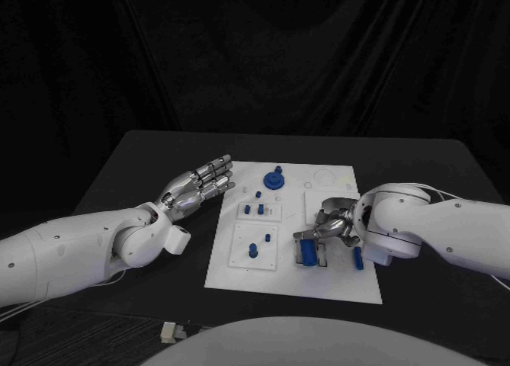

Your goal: Assemble the parts on the task board

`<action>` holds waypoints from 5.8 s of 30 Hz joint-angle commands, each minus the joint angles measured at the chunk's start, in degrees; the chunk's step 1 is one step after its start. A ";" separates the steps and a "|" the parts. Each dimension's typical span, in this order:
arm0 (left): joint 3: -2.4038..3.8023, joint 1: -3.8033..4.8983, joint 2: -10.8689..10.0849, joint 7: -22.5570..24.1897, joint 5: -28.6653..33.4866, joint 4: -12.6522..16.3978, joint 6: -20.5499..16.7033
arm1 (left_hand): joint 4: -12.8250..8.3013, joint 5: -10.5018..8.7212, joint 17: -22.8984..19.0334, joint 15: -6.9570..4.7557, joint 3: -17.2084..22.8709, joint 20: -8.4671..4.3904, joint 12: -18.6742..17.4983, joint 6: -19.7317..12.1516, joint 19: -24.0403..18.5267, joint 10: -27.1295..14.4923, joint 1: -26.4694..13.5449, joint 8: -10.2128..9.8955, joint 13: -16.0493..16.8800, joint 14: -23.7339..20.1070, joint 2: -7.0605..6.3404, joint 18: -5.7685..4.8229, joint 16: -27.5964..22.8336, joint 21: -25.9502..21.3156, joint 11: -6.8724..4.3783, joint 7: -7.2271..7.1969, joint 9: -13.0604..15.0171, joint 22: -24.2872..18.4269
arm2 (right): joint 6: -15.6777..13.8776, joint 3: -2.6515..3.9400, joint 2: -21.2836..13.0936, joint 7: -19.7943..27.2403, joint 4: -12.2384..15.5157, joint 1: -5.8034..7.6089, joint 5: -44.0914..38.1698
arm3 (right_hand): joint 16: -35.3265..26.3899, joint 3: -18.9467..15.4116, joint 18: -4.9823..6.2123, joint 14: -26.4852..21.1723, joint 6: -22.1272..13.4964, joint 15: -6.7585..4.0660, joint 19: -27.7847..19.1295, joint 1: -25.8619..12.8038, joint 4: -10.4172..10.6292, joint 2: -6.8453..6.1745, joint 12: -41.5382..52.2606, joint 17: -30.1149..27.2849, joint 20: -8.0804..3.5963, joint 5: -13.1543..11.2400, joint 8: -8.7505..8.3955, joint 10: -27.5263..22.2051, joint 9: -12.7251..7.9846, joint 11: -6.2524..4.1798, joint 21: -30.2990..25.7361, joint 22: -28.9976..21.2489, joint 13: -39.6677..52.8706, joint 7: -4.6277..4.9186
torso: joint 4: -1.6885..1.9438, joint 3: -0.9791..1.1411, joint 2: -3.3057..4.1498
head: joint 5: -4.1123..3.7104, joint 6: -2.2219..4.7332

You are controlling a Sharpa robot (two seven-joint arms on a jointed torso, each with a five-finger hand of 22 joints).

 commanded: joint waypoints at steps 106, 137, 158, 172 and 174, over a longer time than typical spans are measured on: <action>0.05 -0.15 -0.03 -0.49 0.31 0.20 1.41 | -0.87 0.50 0.18 0.93 0.29 0.52 0.65 0.19 0.39 0.00 0.84 0.30 0.12 0.31 -0.04 -0.69 0.78 0.50 0.67 0.26 0.12 0.40 | 2.56 -0.02 -15.57 -0.07 5.97 0.26 -20.33 | 0.35 -24.90 -0.52 6.01 4.58 -1.55 2.68 4.82 -1.03 8.94 0.20 15.10 -1.60 11.77 3.28 6.07 5.00 -1.62 4.94 10.41 15.06 -2.36 | 0.03 -0.02 0.02 | 0.32 0.00; 0.05 -0.18 0.17 -0.74 0.30 -0.02 1.82 | -0.97 0.52 0.19 0.99 0.34 0.55 0.68 0.20 0.45 0.02 0.86 0.31 0.13 0.35 -0.04 -0.72 0.83 0.54 0.78 0.38 0.12 0.45 | 5.94 -0.04 -13.46 -0.89 3.66 -2.84 -18.78 | 0.35 -25.94 0.10 6.01 2.58 -1.15 1.68 9.11 -2.10 8.20 0.20 15.10 -1.31 12.50 1.35 6.07 4.68 -1.24 1.69 9.42 15.06 -1.64 | 0.03 -0.01 -0.01 | 0.07 0.00; 0.05 -0.22 0.30 -0.92 0.30 -0.11 1.93 | -0.97 0.52 0.19 0.99 0.34 0.55 0.68 0.20 0.45 0.02 0.86 0.31 0.13 0.35 -0.04 -0.72 0.83 0.54 0.78 0.38 0.12 0.45 | 5.14 -0.05 -12.40 -0.96 3.48 -3.93 -17.90 | -0.63 -23.54 0.98 5.59 -1.77 -0.61 0.12 18.21 -6.76 8.68 0.20 13.31 -0.79 27.14 -1.80 6.07 3.42 -0.50 -3.61 7.77 15.06 -0.69 | 0.06 -0.01 -0.02 | 0.13 0.00; 0.05 -0.28 0.41 -1.15 0.30 -0.15 2.04 | -1.05 0.53 0.19 1.09 0.38 0.60 0.69 0.12 0.48 0.02 0.87 0.29 0.12 0.36 -0.04 -0.78 0.85 0.55 0.87 0.46 0.11 0.43 | 0.26 -0.04 -12.43 -0.69 3.66 -3.99 -11.89 | -0.75 -19.11 1.09 5.56 -4.41 0.39 0.29 20.34 -9.47 7.73 0.20 13.13 0.11 35.29 -3.75 6.07 1.72 0.69 -4.84 7.56 15.06 0.67 | -0.03 -0.01 0.04 | 0.16 0.00; 0.05 -0.28 0.36 -1.16 0.30 -0.11 2.03 | -1.05 0.53 0.19 1.09 0.38 0.60 0.69 0.12 0.48 0.02 0.87 0.29 0.12 0.36 -0.04 -0.78 0.85 0.55 0.87 0.46 0.11 0.43 | -0.41 -0.04 -12.44 -0.63 3.73 -3.99 -11.06 | -0.80 -18.54 1.10 5.54 -4.45 0.41 0.28 20.65 -9.95 7.56 0.20 13.05 0.13 35.45 -3.75 6.07 1.67 0.72 -4.96 7.55 15.06 0.70 | -0.04 -0.02 0.03 | 0.23 0.00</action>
